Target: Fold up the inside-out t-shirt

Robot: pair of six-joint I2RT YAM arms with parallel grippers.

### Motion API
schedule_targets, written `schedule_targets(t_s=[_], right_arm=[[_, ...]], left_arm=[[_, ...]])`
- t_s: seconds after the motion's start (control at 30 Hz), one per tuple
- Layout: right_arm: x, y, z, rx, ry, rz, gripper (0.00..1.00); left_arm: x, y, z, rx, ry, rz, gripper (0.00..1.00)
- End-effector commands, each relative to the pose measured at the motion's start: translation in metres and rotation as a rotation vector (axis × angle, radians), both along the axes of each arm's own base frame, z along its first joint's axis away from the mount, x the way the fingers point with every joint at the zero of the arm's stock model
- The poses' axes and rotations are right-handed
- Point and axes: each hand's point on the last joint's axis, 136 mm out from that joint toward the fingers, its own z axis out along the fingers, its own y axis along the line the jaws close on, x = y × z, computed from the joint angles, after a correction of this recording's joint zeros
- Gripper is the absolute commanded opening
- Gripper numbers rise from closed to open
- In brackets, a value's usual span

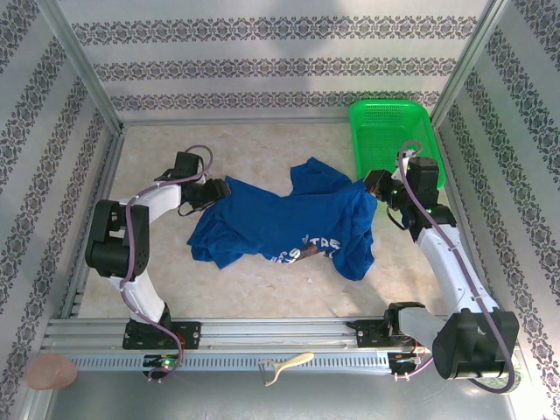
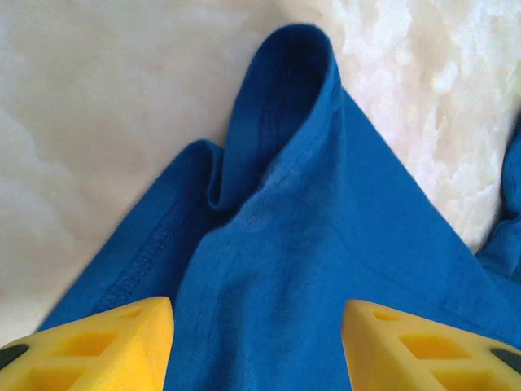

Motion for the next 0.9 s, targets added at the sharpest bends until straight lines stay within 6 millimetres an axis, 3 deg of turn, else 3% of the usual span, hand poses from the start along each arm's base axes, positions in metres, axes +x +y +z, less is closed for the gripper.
schedule_targets(t_s=[0.0, 0.3, 0.57, 0.87], right_arm=[[0.002, 0.001, 0.009, -0.016, -0.049, 0.006, 0.0], [0.001, 0.001, 0.015, -0.018, -0.058, 0.005, 0.0], [0.0, 0.001, 0.018, -0.022, -0.062, 0.005, 0.0], [0.0, -0.001, 0.022, -0.023, -0.068, 0.0, 0.0]], left_arm=[[-0.009, -0.01, -0.01, 0.01, 0.029, -0.042, 0.57], [-0.003, -0.01, -0.022, 0.033, 0.037, -0.042, 0.56], [0.007, 0.002, -0.005, 0.08, -0.069, 0.01, 0.57], [0.014, -0.001, -0.018, 0.072, -0.041, 0.003, 0.57]])
